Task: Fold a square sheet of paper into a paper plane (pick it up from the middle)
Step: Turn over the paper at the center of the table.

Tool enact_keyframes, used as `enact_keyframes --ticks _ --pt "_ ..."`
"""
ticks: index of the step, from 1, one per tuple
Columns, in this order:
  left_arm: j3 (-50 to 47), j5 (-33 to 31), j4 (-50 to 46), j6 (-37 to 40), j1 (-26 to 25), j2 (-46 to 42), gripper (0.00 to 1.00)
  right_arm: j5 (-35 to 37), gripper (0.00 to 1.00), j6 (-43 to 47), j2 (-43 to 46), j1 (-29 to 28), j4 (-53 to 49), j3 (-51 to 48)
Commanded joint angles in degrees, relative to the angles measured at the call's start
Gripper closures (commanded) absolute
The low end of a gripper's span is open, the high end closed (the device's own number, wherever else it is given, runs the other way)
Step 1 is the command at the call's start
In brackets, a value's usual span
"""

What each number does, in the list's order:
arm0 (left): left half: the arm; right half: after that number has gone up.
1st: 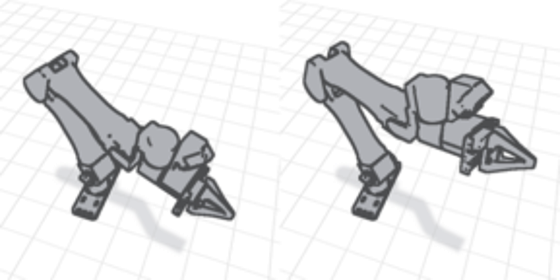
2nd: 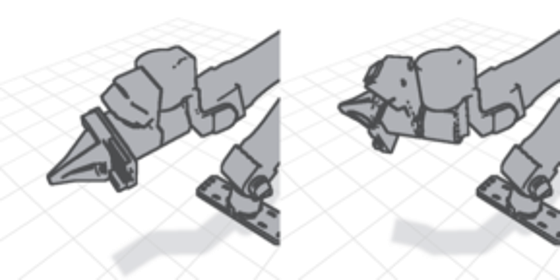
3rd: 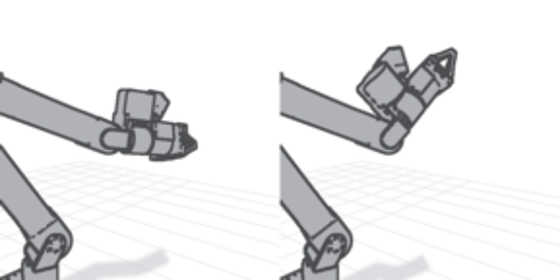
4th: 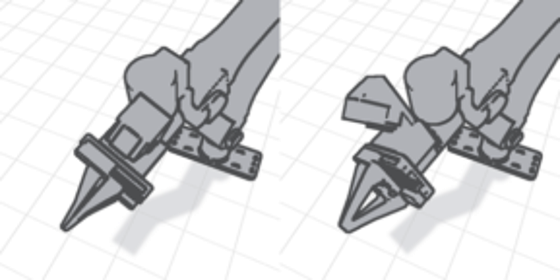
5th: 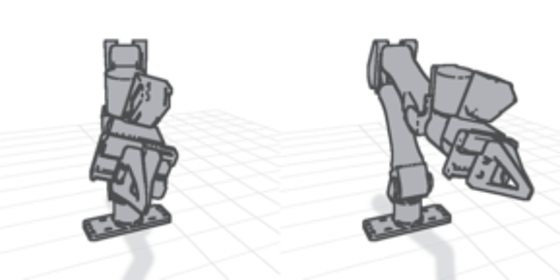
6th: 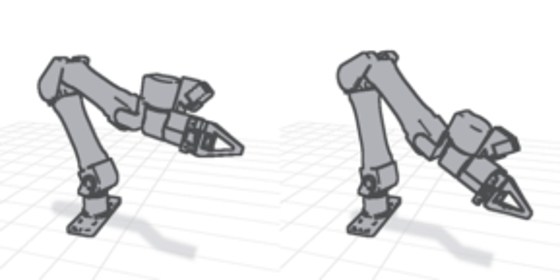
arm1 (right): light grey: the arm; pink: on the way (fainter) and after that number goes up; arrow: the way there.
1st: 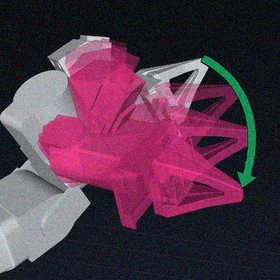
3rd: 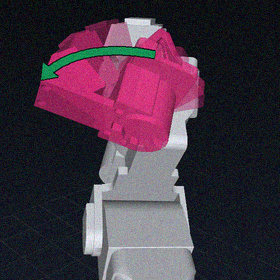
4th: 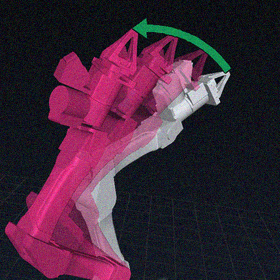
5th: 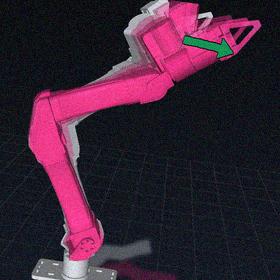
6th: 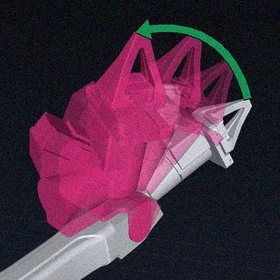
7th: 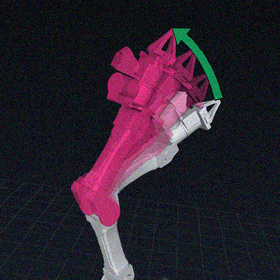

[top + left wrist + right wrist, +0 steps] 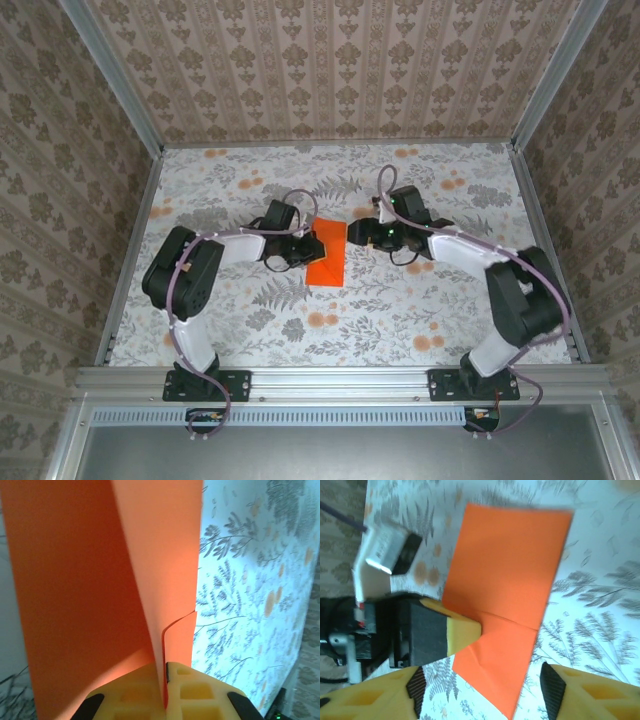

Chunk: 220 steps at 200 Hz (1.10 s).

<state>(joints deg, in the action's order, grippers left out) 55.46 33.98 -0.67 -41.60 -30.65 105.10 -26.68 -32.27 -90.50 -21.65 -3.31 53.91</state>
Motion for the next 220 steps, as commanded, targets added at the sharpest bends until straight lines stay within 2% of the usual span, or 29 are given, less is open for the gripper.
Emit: enact_keyframes --ticks 1,30,55,94,132,153,168,220 --pt "4.3 -5.3 -13.0 7.6 0.1 -6.4 0.95 10.7 0.29 2.6 5.8 0.5 -6.5 -2.2" --pt "11.5 -19.5 -33.9 15.8 -1.4 -11.9 0.96 16.6 0.22 2.1 13.2 1.3 -8.1 -4.7" --pt "17.0 -33.4 -46.4 19.3 -3.2 -14.5 0.96 18.8 0.19 2.5 16.8 1.9 -9.8 -5.3" --pt "25.2 -55.9 -59.3 20.2 -7.4 -12.1 0.96 19.7 0.19 1.8 18.7 2.9 -10.3 -6.8" --pt "29.5 -69.0 -65.4 16.8 -10.0 -3.7 0.95 20.6 0.19 1.1 18.7 3.7 -10.8 -7.8" --pt "31.6 -72.1 -66.7 14.9 -11.6 1.5 0.95 21.0 0.19 1.1 18.7 4.0 -11.3 -8.0" --pt "33.0 -72.0 -66.2 14.4 -12.9 5.2 0.95 21.2 0.19 1.0 18.5 4.2 -11.5 -8.2" --pt "34.8 -61.3 -59.4 14.4 -16.2 13.4 0.92 21.4 0.19 0.8 18.1 4.7 -12.2 -8.5"
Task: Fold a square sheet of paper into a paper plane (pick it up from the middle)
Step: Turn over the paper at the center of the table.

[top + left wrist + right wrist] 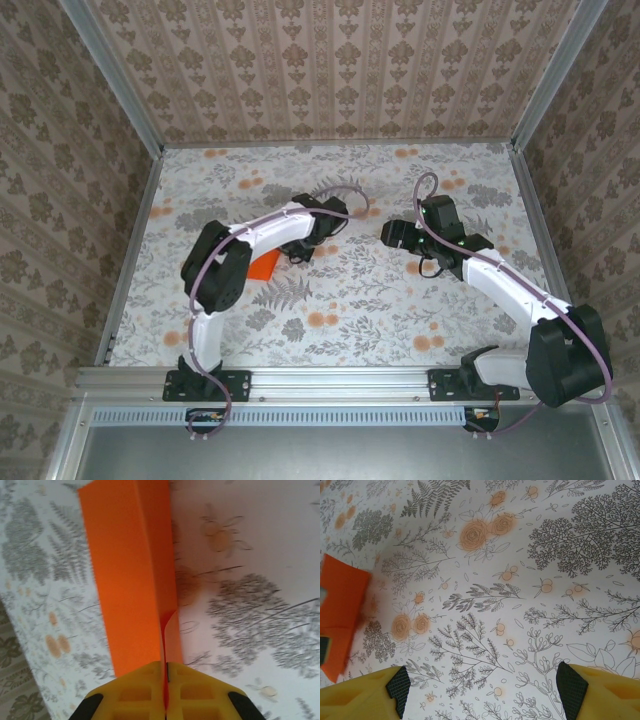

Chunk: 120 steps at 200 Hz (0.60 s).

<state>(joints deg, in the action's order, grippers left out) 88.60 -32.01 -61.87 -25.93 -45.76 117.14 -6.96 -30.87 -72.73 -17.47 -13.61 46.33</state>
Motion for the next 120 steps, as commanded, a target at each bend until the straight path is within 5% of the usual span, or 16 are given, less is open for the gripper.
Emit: enact_keyframes --ticks 1,64,120 --pt "1.7 4.9 2.1 -1.3 -1.2 1.5 0.91 1.7 0.19 -0.6 0.3 0.5 -1.9 -0.9" --pt "-1.5 18.4 11.1 -0.3 -1.6 0.7 0.79 0.0 0.19 -1.6 -1.1 0.7 -1.1 -1.2" --pt "-9.8 37.7 24.5 -0.3 2.7 -4.4 0.51 -3.1 0.19 -2.8 -3.2 0.6 0.8 -1.1"
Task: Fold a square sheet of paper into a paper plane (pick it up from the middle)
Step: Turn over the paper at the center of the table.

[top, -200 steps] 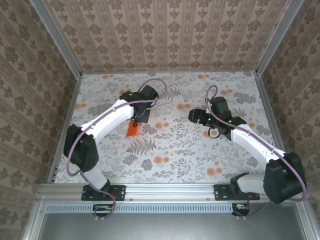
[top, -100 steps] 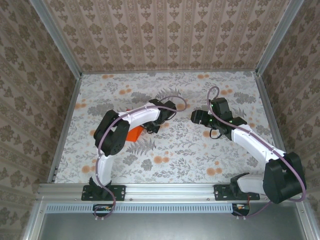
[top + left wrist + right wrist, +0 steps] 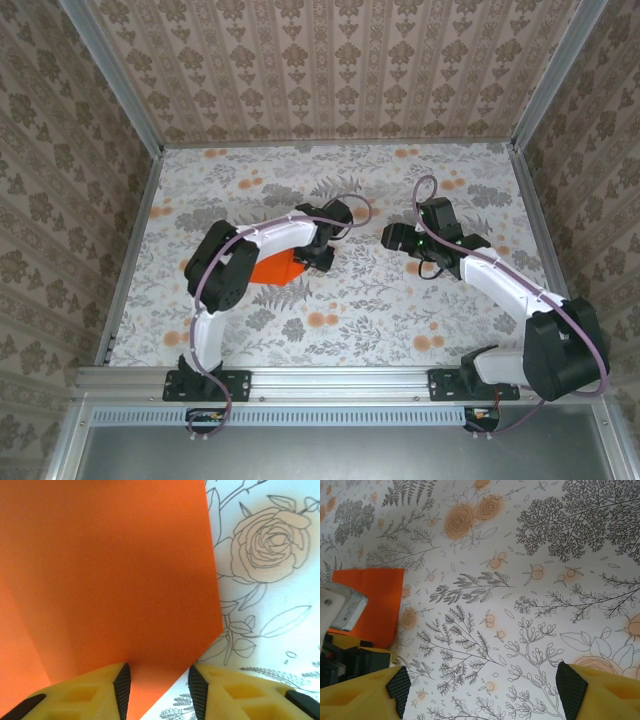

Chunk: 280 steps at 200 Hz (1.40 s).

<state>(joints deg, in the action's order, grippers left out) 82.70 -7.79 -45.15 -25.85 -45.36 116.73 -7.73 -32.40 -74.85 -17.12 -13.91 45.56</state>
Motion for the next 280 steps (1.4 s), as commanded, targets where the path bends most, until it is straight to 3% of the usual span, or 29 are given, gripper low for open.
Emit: enact_keyframes --ticks 1,32,54,92,119,141,174,203,224,280 --pt "-4.2 13.7 8.1 -0.5 2.4 -4.1 0.51 -2.4 0.2 -1.3 -1.1 0.3 1.2 -0.3" --pt "-9.4 23.5 14.8 -2.3 5.5 -7.0 0.47 -6.8 0.2 -2.6 -3.7 0.2 4.1 0.1" --pt "-12.9 26.9 18.3 -4.2 7.4 -8.3 0.54 -11.0 0.25 -4.7 -8.3 -0.9 6.8 1.4" --pt "-15.8 26.6 19.2 -5.6 8.5 -9.1 0.79 -15.9 0.53 -8.7 -18.2 -6.3 11.2 6.5" --pt "-16.7 25.9 19.1 -6.0 8.7 -9.0 0.9 -17.1 0.72 -11.0 -25.4 -10.1 12.8 11.4" --pt "-17.0 25.6 19.1 -6.1 9.0 -9.1 0.93 -16.9 0.79 -12.7 -30.2 -11.9 12.8 14.9" --pt "-16.8 25.9 19.1 -6.1 9.2 -9.6 0.93 -17.9 0.81 -13.5 -36.0 -12.7 11.5 18.2" --pt "-17.0 27.1 20.2 -6.8 9.7 -11.5 0.89 -18.1 0.82 -13.4 -38.6 -12.8 9.7 19.4" --pt "-18.4 26.7 20.6 -8.0 10.8 -14.4 0.81 -16.6 0.82 -12.3 -39.4 -12.8 7.0 20.1" --pt "-27.6 18.4 18.8 -12.4 17.9 -23.9 0.28 -15.4 0.82 -11.0 -40.6 -12.9 4.3 20.4"
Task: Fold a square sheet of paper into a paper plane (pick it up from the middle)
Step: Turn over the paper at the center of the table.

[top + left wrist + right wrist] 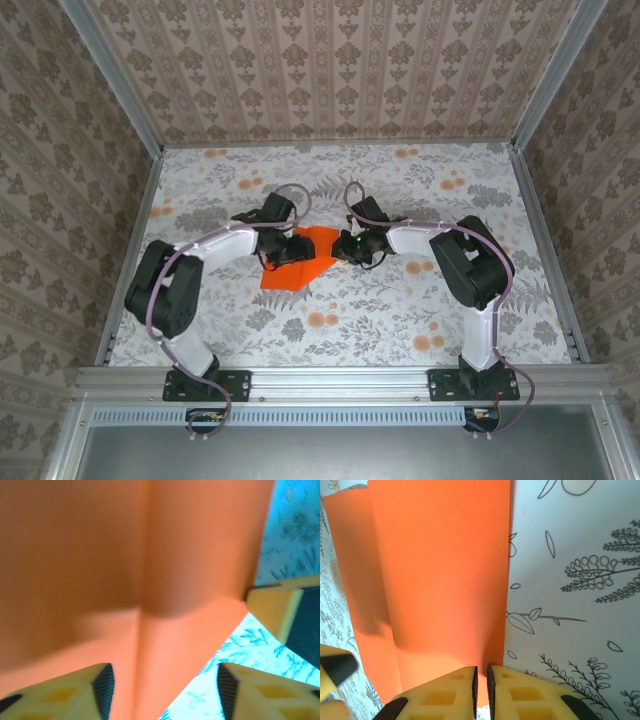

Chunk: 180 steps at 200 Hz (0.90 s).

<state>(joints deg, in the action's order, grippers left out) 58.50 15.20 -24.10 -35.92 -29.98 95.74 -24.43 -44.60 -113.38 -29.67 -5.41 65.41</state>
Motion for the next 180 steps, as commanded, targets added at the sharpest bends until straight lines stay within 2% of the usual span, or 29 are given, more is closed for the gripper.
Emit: enact_keyframes --ticks 1,13,48,85,117,180 --pt "-3.6 -4.6 -2.2 -2.4 2.6 -3.0 0.27 1.3 0.82 1.2 -2.0 -0.3 -4.3 0.6" --pt "-4.9 -5.0 -2.4 -2.7 3.5 -3.5 0.19 1.4 0.82 1.3 -2.2 -0.3 -4.3 0.6" --pt "-6.7 -4.7 -1.9 -3.4 3.5 -2.3 0.07 1.2 0.82 1.5 -2.4 -0.3 -4.5 0.8" --pt "-7.1 -0.7 1.2 -3.4 3.5 -0.7 0.07 1.2 0.82 1.6 -2.4 -0.3 -4.7 0.6" --pt "-7.0 5.7 6.1 -3.2 3.4 0.2 0.11 1.2 0.82 1.7 -2.5 -0.4 -4.7 0.6" --pt "-8.2 17.5 18.1 -2.7 3.5 -3.5 0.13 0.9 0.82 2.1 -2.8 -0.3 -5.0 0.7"
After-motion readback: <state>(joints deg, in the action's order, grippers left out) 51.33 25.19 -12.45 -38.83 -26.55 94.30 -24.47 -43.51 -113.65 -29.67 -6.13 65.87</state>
